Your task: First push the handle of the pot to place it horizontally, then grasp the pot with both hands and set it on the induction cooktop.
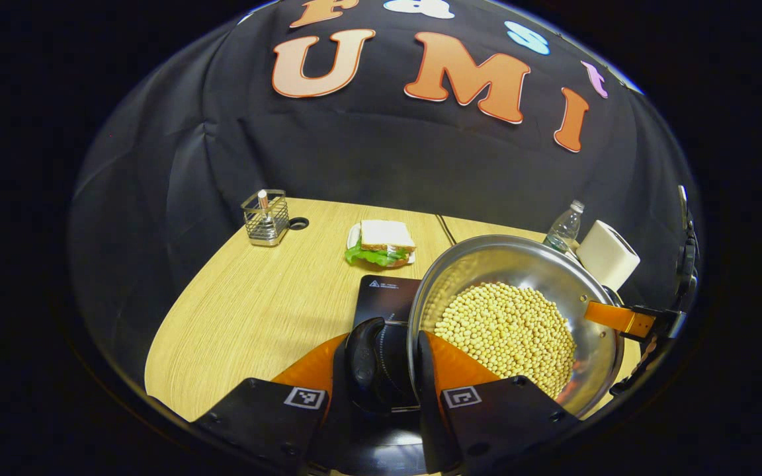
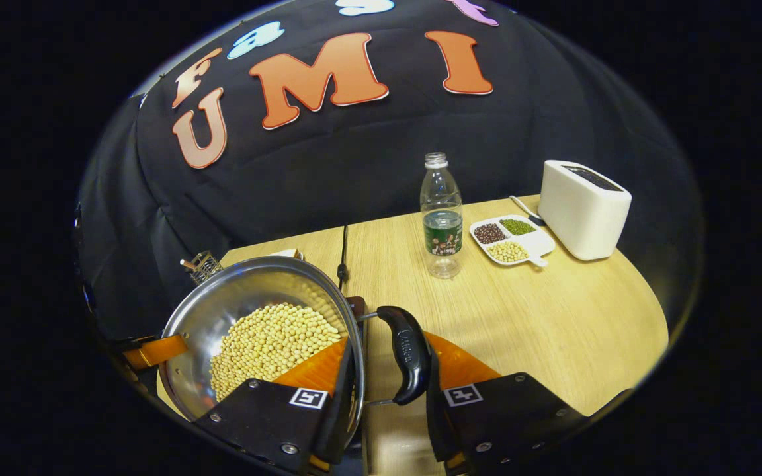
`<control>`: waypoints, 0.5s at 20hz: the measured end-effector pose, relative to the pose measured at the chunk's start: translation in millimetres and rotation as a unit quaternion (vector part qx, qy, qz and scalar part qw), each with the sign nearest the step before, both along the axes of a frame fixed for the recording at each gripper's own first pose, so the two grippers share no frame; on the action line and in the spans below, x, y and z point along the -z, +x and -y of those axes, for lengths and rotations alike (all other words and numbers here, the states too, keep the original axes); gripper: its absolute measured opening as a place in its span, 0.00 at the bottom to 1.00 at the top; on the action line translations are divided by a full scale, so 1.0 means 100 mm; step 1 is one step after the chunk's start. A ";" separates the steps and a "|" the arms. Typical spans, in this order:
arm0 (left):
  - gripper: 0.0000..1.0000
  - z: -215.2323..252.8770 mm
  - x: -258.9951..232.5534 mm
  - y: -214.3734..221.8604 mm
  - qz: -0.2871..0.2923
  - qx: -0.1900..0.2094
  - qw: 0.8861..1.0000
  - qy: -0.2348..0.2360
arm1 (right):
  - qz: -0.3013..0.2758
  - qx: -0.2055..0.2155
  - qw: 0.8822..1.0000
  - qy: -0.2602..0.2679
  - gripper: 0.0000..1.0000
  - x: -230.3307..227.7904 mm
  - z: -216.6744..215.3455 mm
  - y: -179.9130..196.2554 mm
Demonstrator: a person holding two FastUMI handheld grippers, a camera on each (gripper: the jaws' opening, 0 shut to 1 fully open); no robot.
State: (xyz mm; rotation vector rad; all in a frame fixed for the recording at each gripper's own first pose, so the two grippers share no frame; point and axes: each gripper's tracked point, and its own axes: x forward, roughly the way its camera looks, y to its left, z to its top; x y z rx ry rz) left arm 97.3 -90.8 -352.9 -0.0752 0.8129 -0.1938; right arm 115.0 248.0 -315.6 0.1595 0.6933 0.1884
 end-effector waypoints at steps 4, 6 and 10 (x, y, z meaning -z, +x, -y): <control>0.51 -0.12 0.19 -0.02 -0.013 -0.003 1.000 0.003 | -0.015 -0.005 1.000 -0.007 0.49 0.14 -0.13 0.01; 0.50 -0.15 0.26 -0.01 -0.021 -0.002 1.000 0.001 | -0.019 -0.006 1.000 -0.012 0.49 0.19 -0.16 0.01; 0.53 -0.11 0.32 0.02 -0.026 0.002 1.000 0.001 | -0.027 -0.002 1.000 -0.013 0.50 0.25 -0.18 0.00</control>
